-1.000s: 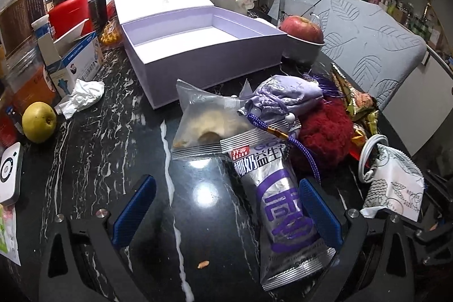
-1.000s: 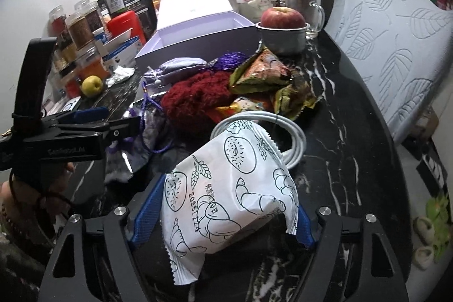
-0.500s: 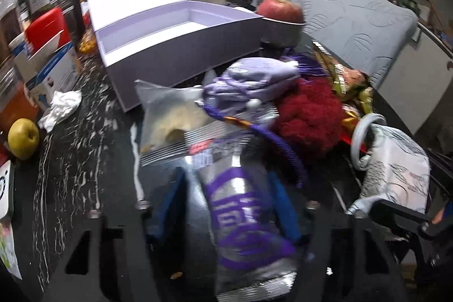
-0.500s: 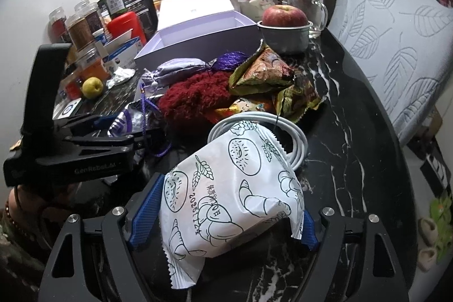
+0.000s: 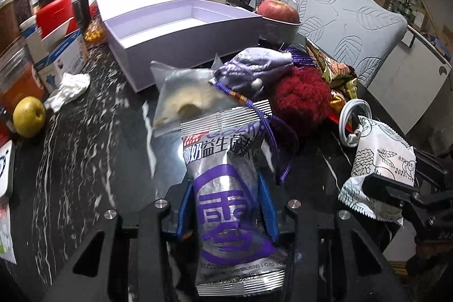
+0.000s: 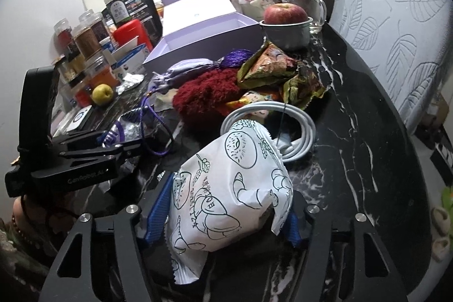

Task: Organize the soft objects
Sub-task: 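Grasp the GOZY snack bag with left tool while right tool grasps the white printed pouch, then carry both held snack bags up and over into the open lavender box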

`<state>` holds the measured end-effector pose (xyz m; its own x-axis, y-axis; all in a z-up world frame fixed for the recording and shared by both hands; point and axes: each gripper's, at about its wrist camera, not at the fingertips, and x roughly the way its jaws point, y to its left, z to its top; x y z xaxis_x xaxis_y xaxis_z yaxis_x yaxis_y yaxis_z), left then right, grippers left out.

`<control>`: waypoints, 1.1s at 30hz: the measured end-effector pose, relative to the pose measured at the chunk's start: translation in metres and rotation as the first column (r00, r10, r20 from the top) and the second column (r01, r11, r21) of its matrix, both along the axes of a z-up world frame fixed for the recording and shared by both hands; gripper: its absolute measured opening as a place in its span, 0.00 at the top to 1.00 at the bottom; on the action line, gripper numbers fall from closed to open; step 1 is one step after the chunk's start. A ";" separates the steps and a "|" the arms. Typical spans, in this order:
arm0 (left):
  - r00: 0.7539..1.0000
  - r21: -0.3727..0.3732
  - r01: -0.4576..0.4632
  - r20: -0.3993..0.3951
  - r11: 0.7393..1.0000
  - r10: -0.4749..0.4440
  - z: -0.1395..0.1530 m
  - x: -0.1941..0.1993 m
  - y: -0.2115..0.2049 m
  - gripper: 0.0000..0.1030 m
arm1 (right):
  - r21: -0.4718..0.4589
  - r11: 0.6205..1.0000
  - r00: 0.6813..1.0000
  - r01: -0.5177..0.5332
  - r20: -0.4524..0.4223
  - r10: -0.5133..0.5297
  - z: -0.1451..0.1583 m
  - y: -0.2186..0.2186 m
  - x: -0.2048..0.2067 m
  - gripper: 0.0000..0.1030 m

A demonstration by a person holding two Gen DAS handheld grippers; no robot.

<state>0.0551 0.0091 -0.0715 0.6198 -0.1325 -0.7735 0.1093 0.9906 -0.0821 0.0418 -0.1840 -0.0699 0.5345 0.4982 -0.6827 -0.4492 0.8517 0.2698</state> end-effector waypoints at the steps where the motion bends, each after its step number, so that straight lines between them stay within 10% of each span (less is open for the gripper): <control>1: 1.000 -0.004 -0.005 -0.001 1.000 0.005 0.001 -0.004 0.002 0.60 | -0.002 1.000 1.000 0.001 0.002 -0.001 0.001 0.001 -0.002 0.37; 33: 0.964 -0.060 -0.088 0.246 0.994 0.101 0.082 -0.049 0.041 0.70 | 0.055 0.998 0.987 -0.025 0.159 0.015 0.063 0.019 -0.021 0.41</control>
<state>0.0058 0.0496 0.0102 0.8029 -0.0972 -0.5882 0.0383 0.9930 -0.1118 0.0212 -0.1649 -0.0072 0.6232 0.5454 -0.5605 -0.5069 0.8275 0.2415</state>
